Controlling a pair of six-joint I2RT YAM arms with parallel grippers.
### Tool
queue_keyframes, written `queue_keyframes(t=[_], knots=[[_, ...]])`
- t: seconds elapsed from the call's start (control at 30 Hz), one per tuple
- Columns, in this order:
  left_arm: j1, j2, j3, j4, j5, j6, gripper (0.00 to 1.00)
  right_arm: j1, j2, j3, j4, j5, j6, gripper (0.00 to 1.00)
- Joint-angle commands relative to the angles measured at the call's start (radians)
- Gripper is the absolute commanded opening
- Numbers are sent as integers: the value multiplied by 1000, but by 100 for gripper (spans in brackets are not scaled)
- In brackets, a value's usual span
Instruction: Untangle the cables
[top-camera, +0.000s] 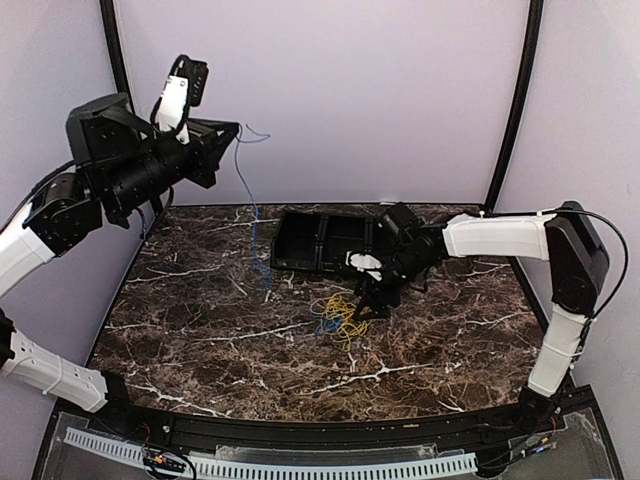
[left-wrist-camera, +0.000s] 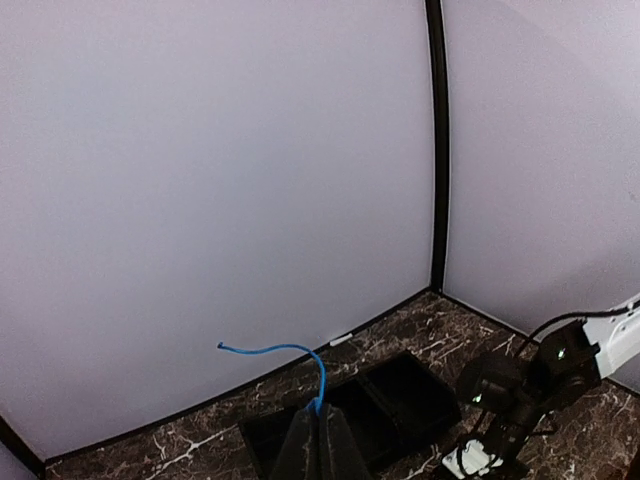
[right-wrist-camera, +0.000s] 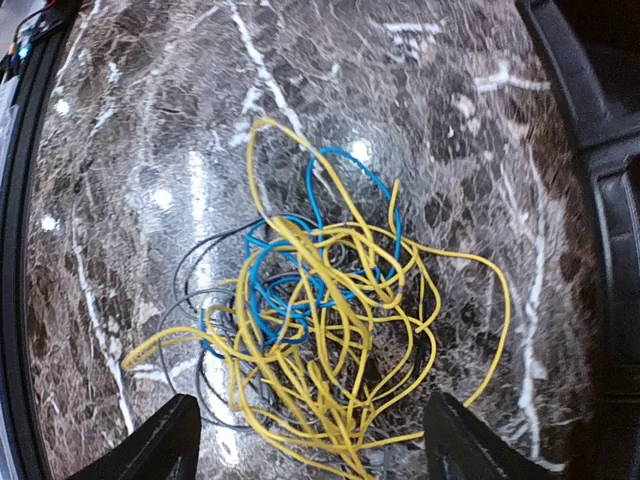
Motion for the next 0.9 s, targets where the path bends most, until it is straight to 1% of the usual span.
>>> queue_keyframes(t=[0.0, 0.07, 0.1, 0.13, 0.17, 0.23, 0.3, 0.4, 0.47, 0.57, 0.63, 0.7, 0.8, 0.83, 0.87], knots=[[0, -29, -60, -1, -93, -83, 0, -5, -90, 59, -78, -28, -23, 82], [10, -12, -65, -10, -96, -101, 0, -8, -110, 71, -113, -41, -25, 85], [15, 5, -58, -18, -95, -136, 0, -11, -125, 72, -124, -50, -24, 86], [30, 27, -32, -29, -81, -161, 0, -15, -141, 70, -136, -60, -23, 87], [43, 42, -12, -57, -36, -221, 0, -17, -157, 66, -142, -67, -22, 87], [80, 93, 60, -108, 36, -293, 0, -22, -198, 54, -151, -68, -20, 89], [105, 148, 138, -155, 82, -338, 0, -27, -236, 44, -163, -54, -25, 98], [122, 237, 262, -214, 118, -362, 0, -35, -276, 31, -178, 34, -33, 99], [135, 285, 326, -240, 149, -373, 0, -66, -323, -3, -166, 18, -36, 99], [150, 361, 423, -278, 170, -374, 0, -124, -409, -74, -113, -24, -18, 99], [155, 390, 450, -289, 176, -362, 0, -164, -453, -127, -56, -35, 18, 99], [161, 410, 461, -291, 168, -355, 0, -213, -489, -183, 40, -51, 83, 98], [171, 436, 477, -276, 152, -352, 0, -312, -524, -297, 197, -128, 163, 98], [178, 451, 490, -274, 150, -352, 0, -342, -526, -323, 239, -147, 171, 98], [182, 460, 500, -272, 146, -347, 0, -361, -522, -327, 231, -134, 148, 98]])
